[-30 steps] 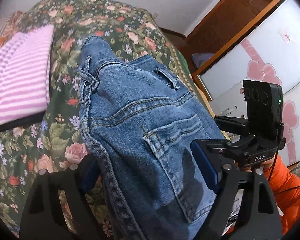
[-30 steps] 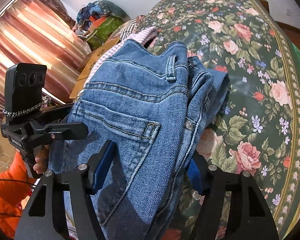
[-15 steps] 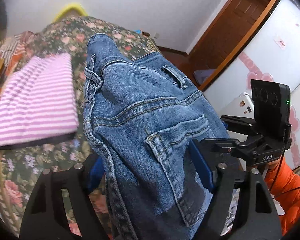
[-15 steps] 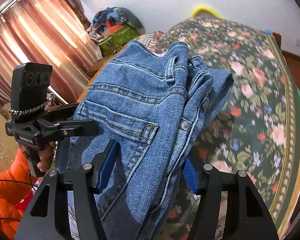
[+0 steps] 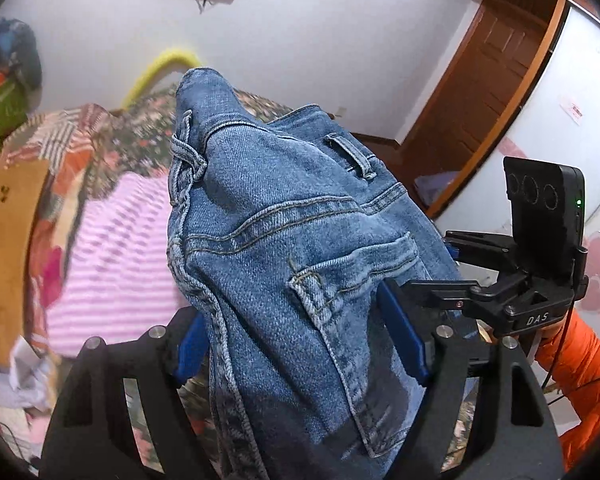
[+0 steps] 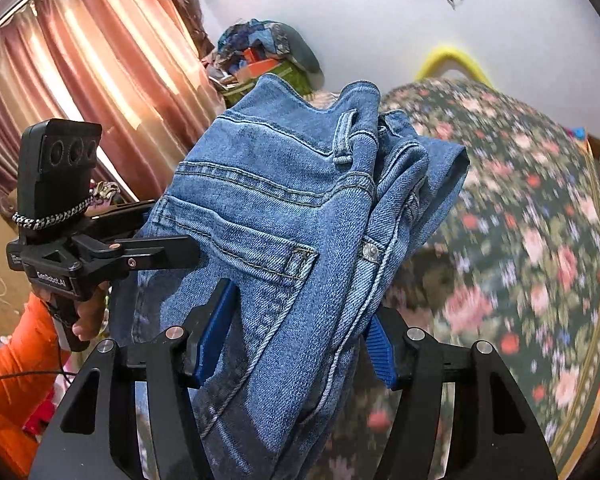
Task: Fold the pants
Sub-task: 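Carry the folded jeans onto the striped shirt with both grippers and release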
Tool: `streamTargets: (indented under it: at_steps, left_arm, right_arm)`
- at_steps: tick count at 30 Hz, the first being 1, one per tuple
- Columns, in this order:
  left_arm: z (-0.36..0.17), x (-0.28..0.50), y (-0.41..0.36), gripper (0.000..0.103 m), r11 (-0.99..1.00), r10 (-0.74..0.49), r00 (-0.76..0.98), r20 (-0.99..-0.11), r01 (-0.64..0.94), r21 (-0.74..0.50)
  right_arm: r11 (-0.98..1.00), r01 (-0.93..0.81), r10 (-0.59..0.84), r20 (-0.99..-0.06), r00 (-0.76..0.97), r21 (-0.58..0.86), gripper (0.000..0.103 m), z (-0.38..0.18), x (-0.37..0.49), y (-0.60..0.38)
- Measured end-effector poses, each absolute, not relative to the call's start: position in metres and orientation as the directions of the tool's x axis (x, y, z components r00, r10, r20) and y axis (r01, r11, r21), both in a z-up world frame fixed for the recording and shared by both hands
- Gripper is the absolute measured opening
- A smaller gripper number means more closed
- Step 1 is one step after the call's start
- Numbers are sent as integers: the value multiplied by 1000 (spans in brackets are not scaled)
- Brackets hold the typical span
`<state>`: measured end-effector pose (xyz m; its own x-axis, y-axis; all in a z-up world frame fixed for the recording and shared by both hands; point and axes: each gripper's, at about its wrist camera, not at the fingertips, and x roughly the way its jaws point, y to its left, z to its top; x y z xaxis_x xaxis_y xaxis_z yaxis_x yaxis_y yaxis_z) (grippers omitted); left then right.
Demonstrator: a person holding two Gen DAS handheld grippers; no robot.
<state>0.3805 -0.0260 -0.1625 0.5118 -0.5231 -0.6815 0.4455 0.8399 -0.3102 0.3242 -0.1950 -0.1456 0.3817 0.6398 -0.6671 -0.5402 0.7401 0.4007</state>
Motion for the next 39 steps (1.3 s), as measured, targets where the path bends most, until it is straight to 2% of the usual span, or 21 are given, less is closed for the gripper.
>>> streamTargets:
  at_steps: [14,22,28,33,39]
  left_arm:
    - [-171,494,51,78,863,-498,557,-665,397,-314]
    - [-240,570,73,78,874,-478,466,-745,334,-352]
    - [-313,613,74,78,898,-439,401,-804,231,-375]
    - [-322,603,79,78,897,-439,427,-791,254,-361]
    - [-298,570,80,78,940,-332,480,-812,236,-245]
  right_arm:
    - [726,-602,633,-663,399,331,57,-149,415,-118]
    - [726,-595,608,-727,320,345,57,-199,474,-89]
    - [741,-537,600,-757,258,403,58,-268,503,-79]
    - [722,-577,615,-736,284,382,60,-269,494,-81]
    - [755,-566,569,-761,312,331,61,-250,478,-94]
